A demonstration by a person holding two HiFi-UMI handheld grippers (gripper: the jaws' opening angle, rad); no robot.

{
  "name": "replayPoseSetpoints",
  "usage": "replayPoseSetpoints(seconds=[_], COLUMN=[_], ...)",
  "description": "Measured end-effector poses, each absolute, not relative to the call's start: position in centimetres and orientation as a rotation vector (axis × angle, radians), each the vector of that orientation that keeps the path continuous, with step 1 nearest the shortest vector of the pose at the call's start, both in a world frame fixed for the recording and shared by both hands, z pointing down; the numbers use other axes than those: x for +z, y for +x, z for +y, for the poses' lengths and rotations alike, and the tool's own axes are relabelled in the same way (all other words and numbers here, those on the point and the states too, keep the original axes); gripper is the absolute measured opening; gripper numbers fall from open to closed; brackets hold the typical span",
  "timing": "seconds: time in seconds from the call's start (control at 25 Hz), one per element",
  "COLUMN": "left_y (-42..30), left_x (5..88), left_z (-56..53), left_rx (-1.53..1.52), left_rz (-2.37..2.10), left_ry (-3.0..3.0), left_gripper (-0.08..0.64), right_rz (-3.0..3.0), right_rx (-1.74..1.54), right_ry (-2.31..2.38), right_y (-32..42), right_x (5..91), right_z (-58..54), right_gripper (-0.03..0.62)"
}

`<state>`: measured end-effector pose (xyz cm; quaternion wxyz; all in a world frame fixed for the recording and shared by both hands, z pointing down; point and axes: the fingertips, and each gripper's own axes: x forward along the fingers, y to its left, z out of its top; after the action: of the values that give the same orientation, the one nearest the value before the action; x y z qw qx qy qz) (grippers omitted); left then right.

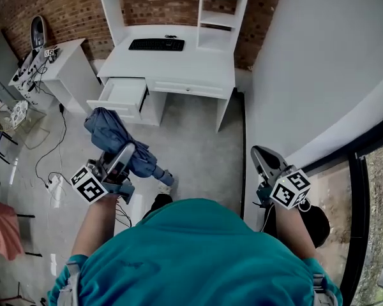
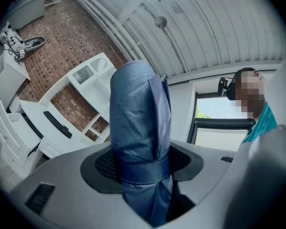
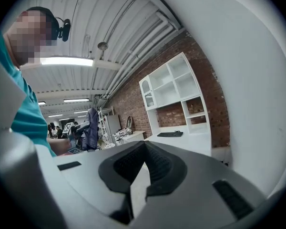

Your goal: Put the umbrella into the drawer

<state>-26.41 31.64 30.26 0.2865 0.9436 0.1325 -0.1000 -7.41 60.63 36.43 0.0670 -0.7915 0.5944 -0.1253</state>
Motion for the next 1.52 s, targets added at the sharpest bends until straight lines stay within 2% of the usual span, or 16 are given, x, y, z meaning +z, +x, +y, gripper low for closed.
replayPoseSetpoints(seconds=[0.2, 0.4, 0.84, 1.2, 1.52], left_y=[-19.3, -15.2, -0.6, 7.3, 16.3], left_x=[31.0, 32.0, 29.3, 31.4, 31.3], left_z=[23.4, 17.6, -0.9, -5.9, -4.8], left_rx=[-0.268, -0.268, -0.215, -0.177, -0.252], left_rz=[0.389, 0.466, 0.529, 0.433, 0.251], left_ry=[2.486, 2.492, 2.510, 2.497, 2.557], left_gripper=[0.264, 0.264, 0.265, 0.264, 0.264], right_rz=[1.790, 1.738, 1.730, 1.793, 1.998], right_rx=[-0.402, -0.370, -0.369, -0.430, -0.394], right_ry=[-2.413, -2.448, -2.452, -2.412, -2.289], right_y=[-1.2, 1.5, 15.7, 25.2, 37.4], right_x=[36.5, 37.1, 33.2, 34.6, 34.9], right_z=[52.9, 47.3, 26.8, 21.1, 19.6], right_gripper=[0.023, 0.023, 0.023, 0.023, 0.023])
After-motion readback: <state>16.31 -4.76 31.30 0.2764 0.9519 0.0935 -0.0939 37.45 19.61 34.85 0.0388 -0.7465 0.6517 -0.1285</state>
